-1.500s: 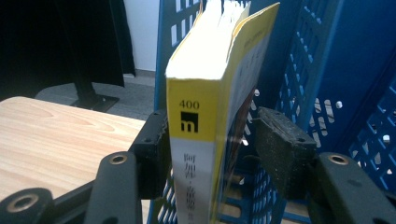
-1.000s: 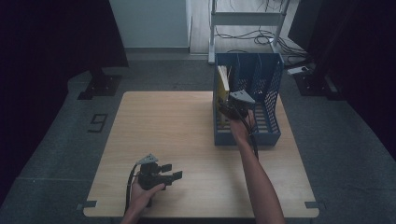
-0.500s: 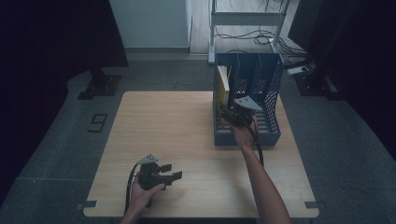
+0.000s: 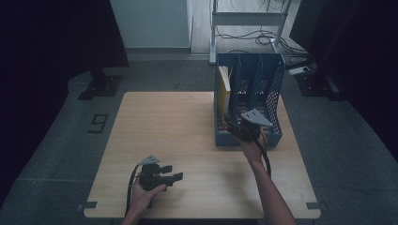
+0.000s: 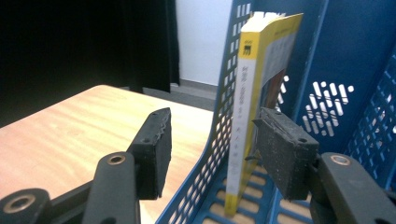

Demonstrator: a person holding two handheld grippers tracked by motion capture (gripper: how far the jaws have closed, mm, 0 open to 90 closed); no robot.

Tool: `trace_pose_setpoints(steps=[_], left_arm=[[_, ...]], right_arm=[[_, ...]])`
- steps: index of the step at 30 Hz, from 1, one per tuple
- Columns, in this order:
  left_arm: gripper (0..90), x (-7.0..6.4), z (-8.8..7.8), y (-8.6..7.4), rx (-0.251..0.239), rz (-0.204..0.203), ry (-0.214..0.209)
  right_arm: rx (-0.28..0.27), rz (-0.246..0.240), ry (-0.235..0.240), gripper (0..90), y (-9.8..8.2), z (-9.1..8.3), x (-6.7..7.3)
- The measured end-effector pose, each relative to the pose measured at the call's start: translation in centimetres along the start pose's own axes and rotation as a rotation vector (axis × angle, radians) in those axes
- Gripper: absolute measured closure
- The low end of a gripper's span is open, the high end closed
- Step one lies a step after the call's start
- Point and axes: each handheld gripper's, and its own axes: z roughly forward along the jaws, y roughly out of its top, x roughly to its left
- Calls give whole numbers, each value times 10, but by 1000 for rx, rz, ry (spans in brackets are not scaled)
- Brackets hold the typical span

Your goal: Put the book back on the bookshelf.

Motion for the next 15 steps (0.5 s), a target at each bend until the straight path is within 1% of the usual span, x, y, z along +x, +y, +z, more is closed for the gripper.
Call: trace_pose_setpoints(steps=[2, 7, 10, 15], left_arm=[[290, 1, 0, 0, 0, -2, 0], [290, 2, -1, 0, 0, -3, 3], [290, 3, -1, 0, 0, -5, 5], [290, 3, -1, -1, 0, -7, 8]], right_arm=[[-5, 2, 16, 453, -5, -8, 1], [15, 11, 56, 447, -20, -25, 3], [20, 18, 66, 445, -31, -35, 4], [35, 53, 81, 443, -52, -52, 3]])
